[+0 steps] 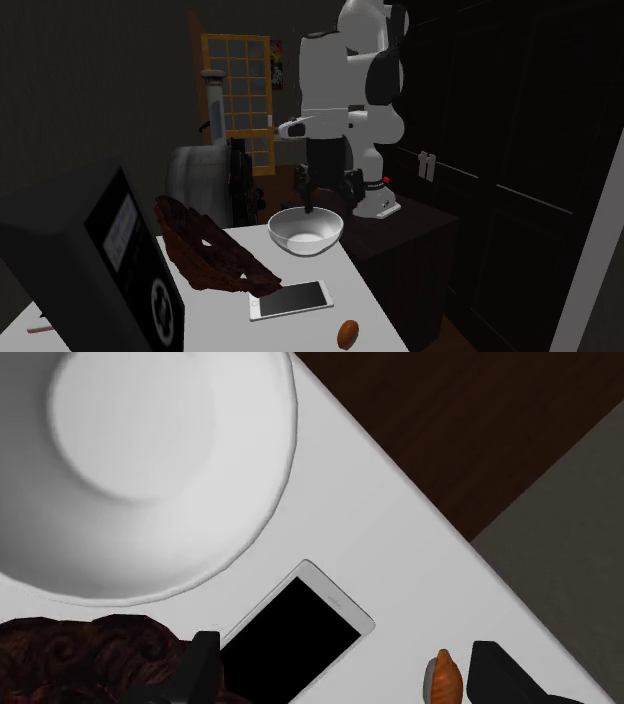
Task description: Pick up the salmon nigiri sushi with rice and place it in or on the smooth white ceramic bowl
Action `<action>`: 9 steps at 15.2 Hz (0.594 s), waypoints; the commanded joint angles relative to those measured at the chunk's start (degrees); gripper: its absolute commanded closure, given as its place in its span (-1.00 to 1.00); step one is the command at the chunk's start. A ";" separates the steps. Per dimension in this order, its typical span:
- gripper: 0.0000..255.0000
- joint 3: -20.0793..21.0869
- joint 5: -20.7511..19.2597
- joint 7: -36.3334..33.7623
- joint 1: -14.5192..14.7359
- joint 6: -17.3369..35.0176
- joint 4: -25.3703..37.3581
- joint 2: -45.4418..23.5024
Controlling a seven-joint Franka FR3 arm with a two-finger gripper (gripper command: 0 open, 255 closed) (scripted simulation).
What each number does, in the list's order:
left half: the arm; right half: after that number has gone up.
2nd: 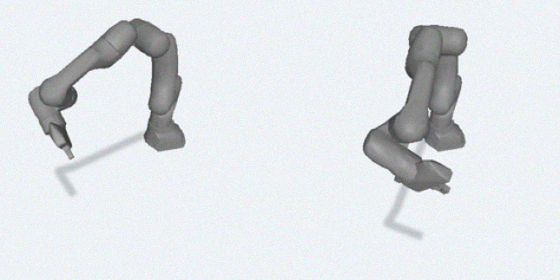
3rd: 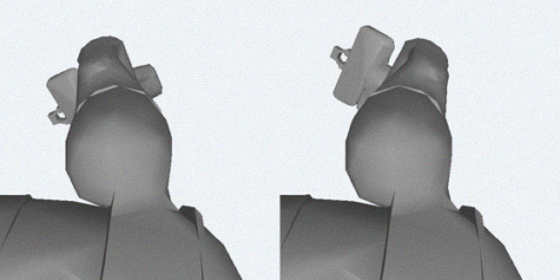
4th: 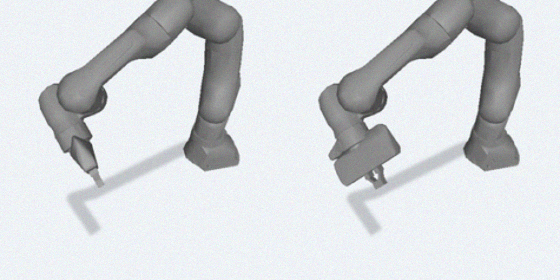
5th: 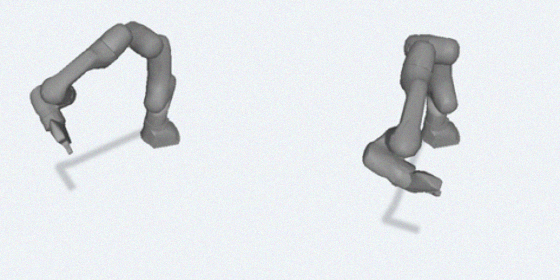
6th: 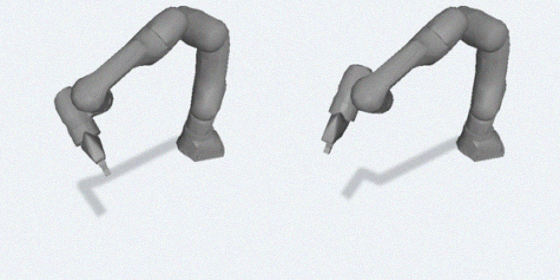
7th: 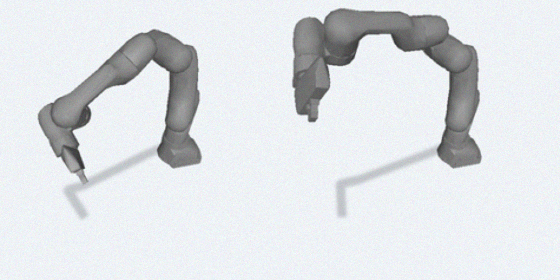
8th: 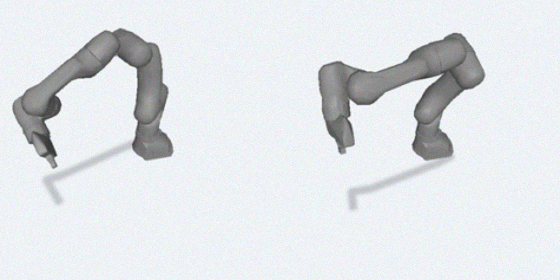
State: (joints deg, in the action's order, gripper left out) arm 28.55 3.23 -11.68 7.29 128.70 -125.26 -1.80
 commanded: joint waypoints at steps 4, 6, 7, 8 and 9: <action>-1.00 0.65 -8.15 -6.19 3.43 3.74 7.27 -11.67; -1.00 0.17 -11.22 -8.30 5.42 4.48 10.69 -16.13; -1.00 -0.18 -12.65 -9.24 6.50 4.72 12.51 -18.33; -1.00 -0.61 -13.97 -10.08 7.66 4.90 14.40 -20.51; -1.00 -1.03 -15.24 -10.84 8.82 5.00 16.37 -22.68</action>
State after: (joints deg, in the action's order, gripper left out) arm 27.89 -10.45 -21.31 14.69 133.70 -111.22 -22.07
